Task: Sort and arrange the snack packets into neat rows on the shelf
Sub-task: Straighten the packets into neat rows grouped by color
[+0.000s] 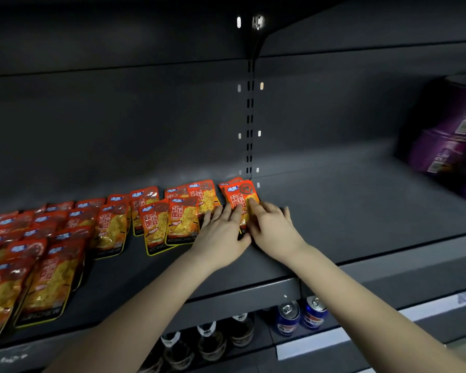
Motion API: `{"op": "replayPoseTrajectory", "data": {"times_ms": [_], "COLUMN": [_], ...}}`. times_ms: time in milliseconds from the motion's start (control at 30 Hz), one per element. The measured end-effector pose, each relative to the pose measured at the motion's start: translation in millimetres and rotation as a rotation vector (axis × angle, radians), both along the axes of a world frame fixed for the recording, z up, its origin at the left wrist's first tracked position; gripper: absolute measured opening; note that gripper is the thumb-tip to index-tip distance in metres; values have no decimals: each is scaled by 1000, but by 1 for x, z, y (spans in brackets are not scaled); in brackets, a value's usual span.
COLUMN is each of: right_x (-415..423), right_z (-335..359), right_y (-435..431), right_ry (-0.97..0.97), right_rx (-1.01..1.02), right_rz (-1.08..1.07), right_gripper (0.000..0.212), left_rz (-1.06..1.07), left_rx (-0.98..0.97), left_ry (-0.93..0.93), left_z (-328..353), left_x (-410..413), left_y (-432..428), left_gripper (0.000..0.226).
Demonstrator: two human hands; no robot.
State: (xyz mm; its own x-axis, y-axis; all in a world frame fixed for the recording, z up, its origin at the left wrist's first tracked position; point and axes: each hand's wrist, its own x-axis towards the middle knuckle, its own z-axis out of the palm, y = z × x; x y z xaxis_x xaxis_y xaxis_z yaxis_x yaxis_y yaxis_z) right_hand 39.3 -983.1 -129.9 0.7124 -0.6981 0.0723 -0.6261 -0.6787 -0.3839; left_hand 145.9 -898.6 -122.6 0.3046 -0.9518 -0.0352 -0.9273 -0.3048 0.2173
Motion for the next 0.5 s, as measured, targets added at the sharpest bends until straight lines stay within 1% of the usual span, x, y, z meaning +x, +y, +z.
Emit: {"op": "replayPoseTrajectory", "data": {"times_ms": [167,300,500], "right_x": [-2,-3,5], "right_z": [11,19,24], "right_y": [8,17,26], "right_ry": [-55,-102,-242], "right_rx": [38,23,39], "right_rz": [-25,-40,-31], "right_gripper": [57,57,53], "left_rz": [-8,-17,-4], "left_rx": [-45,-100,-177], "left_ry": [3,-4,5], "left_z": [6,13,16], "left_x": [-5,-6,1], "left_y": [0,3,10], "left_gripper": [68,66,65]}}
